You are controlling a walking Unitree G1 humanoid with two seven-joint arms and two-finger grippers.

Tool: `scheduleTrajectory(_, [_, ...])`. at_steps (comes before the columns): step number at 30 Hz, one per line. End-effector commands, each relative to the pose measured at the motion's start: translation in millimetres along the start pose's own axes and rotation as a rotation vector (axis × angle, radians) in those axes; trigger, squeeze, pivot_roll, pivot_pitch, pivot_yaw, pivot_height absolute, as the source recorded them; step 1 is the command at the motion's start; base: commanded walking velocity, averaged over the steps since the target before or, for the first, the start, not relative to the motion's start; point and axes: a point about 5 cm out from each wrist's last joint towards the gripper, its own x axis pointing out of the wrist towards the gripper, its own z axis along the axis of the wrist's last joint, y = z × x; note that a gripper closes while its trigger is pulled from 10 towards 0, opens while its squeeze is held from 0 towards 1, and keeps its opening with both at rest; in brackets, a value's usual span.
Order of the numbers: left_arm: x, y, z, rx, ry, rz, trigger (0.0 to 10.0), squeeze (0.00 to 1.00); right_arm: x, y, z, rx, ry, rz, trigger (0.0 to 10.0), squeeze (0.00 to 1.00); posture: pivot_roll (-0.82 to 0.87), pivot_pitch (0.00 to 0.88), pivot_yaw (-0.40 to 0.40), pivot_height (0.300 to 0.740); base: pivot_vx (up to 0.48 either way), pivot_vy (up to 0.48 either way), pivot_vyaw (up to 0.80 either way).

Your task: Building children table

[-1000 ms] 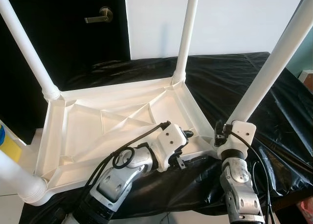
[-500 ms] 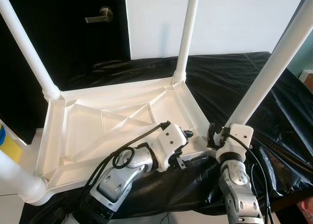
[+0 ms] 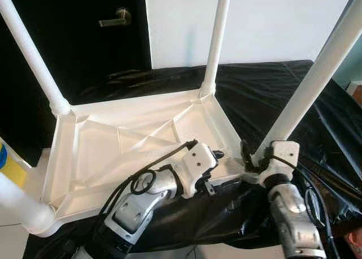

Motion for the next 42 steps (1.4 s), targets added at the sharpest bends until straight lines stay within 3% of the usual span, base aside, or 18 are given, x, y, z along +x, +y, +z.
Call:
scheduleTrajectory(1, [1.3, 1.0, 0, 0.008, 0.003, -0.021, 10.0, 0.00, 1.7, -1.6, -2, 0.003, 0.006, 0.052, 10.0, 0.00, -0.04, 0.000, -0.021, 0.740, 0.000, 0.000, 0.00])
scheduleTrajectory(2, [1.4, 1.3, 0, 0.009, 0.003, -0.020, 10.0, 0.00, 3.9, -4.7, -1, -0.010, 0.014, 0.128, 10.0, 0.00, -0.04, 0.000, -0.020, 0.740, 0.000, 0.000, 0.00])
scheduleTrajectory(9, [1.2, 2.6, 1, 0.012, 0.004, -0.017, 10.0, 0.00, 11.3, -14.4, 0, -0.098, 0.042, 0.339, 10.0, 0.00, -0.04, 0.000, -0.021, 0.740, 0.000, 0.000, 0.00])
scheduleTrajectory(12, [1.2, 2.8, 1, 0.013, 0.004, -0.016, 10.0, 0.00, 12.2, -15.7, 0, -0.103, 0.047, 0.362, 10.0, 0.00, -0.04, 0.000, -0.021, 0.740, 0.000, 0.000, 0.00])
scheduleTrajectory(13, [1.3, 2.9, 1, 0.013, 0.003, -0.015, 10.0, 0.00, 13.3, -17.1, -1, -0.111, 0.051, 0.375, 3.5, 0.00, -0.04, 0.000, -0.024, 0.740, 0.000, 0.000, 0.00])
scheduleTrajectory(14, [1.3, 2.9, 1, 0.013, 0.003, -0.015, 10.0, 0.00, 13.3, -17.1, -1, -0.111, 0.051, 0.375, 3.5, 0.00, -0.04, 0.000, -0.024, 0.740, 0.000, 0.000, 0.00])
scheduleTrajectory(15, [1.2, 2.8, 1, 0.014, 0.003, -0.015, 10.0, 0.00, 13.5, -18.3, -2, -0.116, 0.056, 0.377, 0.9, 0.00, -0.04, 0.000, -0.025, 0.740, 0.000, 0.000, 0.00])
scheduleTrajectory(16, [1.2, 2.8, 1, 0.014, 0.003, -0.015, 10.0, 0.00, 13.5, -18.3, -2, -0.116, 0.056, 0.377, 0.9, 0.00, -0.04, 0.000, -0.025, 0.740, 0.000, 0.000, 0.00])
scheduleTrajectory(17, [1.1, 2.7, 1, 0.014, 0.003, -0.013, 10.0, 0.00, 12.9, -19.9, -4, -0.118, 0.061, 0.382, 0.0, 0.00, -0.04, 0.000, -0.028, 0.740, 0.000, 0.000, 0.00])
scheduleTrajectory(27, [0.2, 1.9, 1, 0.010, 0.005, -0.012, 10.0, 0.00, 4.3, -27.7, -14, -0.103, 0.090, 0.395, 0.0, 0.00, -0.04, 0.000, -0.024, 0.740, 0.000, 0.000, 0.00])
scheduleTrajectory(28, [-0.1, 1.9, 0, 0.012, 0.006, -0.015, 10.0, 0.00, 2.5, -28.3, -16, -0.094, 0.093, 0.383, 1.0, 0.00, -0.04, 0.000, -0.014, 0.740, 0.000, 0.000, 0.00])
scheduleTrajectory(29, [-0.3, 2.0, 0, 0.012, 0.007, -0.017, 10.0, 0.00, 1.2, -28.9, -17, -0.087, 0.094, 0.369, 7.6, 0.00, -0.04, 0.000, -0.014, 0.740, 0.000, 0.000, 0.00])
scheduleTrajectory(30, [-0.3, 2.0, 0, 0.012, 0.007, -0.017, 10.0, 0.00, 1.2, -28.9, -17, -0.087, 0.094, 0.369, 7.6, 0.00, -0.04, 0.000, -0.014, 0.740, 0.000, 0.000, 0.00])
scheduleTrajectory(31, [-0.4, 2.0, 0, 0.012, 0.009, -0.020, 10.0, 0.00, 0.0, -29.2, -17, -0.076, 0.092, 0.348, 10.0, 0.00, -0.05, 0.000, -0.011, 0.740, 0.000, 0.000, 0.00])
scheduleTrajectory(37, [0.4, 0.0, 0, 0.010, 0.009, -0.034, 10.0, 0.00, -1.5, -26.9, -16, -0.050, 0.066, 0.185, 10.0, 0.00, -0.05, 0.001, -0.003, 0.740, 0.000, 0.000, 0.00])
scheduleTrajectory(42, [0.5, -0.3, 0, 0.009, 0.009, -0.036, 10.0, 0.00, -1.6, -25.4, -16, -0.055, 0.068, 0.145, 10.0, 0.00, -0.05, 0.001, -0.002, 0.740, 0.000, 0.000, 0.00])
